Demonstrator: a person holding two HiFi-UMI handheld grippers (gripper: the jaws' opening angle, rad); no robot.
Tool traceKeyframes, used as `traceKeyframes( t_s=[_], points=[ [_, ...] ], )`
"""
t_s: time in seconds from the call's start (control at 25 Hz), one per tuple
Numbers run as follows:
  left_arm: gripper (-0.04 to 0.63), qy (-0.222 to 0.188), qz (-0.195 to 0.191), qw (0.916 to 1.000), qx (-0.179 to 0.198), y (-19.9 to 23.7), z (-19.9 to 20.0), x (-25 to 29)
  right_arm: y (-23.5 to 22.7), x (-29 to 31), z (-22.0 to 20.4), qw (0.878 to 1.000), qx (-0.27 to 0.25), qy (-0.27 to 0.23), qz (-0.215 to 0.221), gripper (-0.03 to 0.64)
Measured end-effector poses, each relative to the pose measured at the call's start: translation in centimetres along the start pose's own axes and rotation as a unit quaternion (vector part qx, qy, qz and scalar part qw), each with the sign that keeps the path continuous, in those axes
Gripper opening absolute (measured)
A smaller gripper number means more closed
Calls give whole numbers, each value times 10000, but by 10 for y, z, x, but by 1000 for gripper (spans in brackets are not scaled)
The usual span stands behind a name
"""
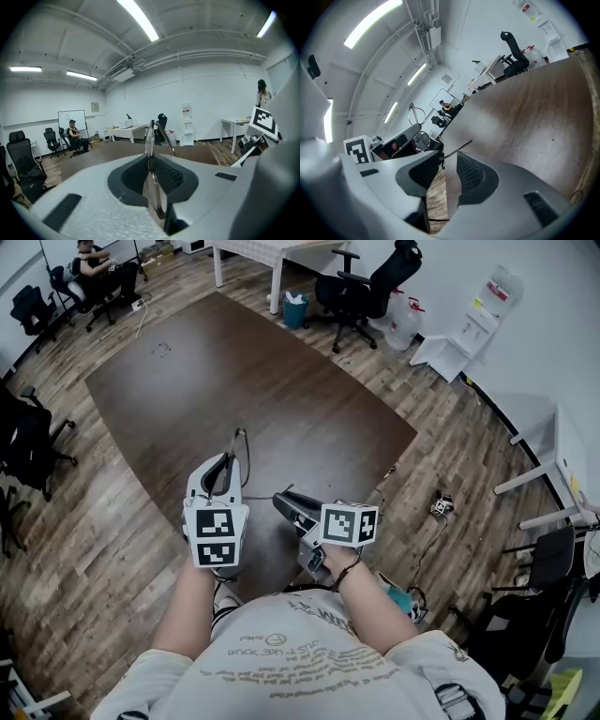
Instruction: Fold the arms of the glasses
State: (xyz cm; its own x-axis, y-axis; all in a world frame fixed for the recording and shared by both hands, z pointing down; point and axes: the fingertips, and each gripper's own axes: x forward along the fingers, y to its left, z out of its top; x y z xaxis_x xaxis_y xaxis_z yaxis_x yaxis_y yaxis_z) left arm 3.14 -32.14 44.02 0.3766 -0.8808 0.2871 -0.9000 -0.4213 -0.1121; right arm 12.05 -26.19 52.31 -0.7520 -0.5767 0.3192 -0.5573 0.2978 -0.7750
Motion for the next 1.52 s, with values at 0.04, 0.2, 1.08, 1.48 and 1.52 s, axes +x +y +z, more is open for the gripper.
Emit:
traceKeyframes(
  t_s=[0.04,0.2,1.08,1.48,1.52],
  points=[
    [50,3,-1,10000,7,0,0,0,0,0,1,10000,-9,-9,-15,119],
    [50,55,-26,10000,16,1,-3,1,-1,1,5,10000,-10,-71,-64,84],
    [51,429,-459,9940,897,-45,-28,13,6,-4,38,9980,-297,-537,-161,37],
    [51,574,-556,9919,984,-57,-33,19,19,0,50,9974,-404,-561,181,32],
    [50,586,-563,9917,996,-58,-34,20,20,0,51,9973,-414,-560,218,32]
  ],
)
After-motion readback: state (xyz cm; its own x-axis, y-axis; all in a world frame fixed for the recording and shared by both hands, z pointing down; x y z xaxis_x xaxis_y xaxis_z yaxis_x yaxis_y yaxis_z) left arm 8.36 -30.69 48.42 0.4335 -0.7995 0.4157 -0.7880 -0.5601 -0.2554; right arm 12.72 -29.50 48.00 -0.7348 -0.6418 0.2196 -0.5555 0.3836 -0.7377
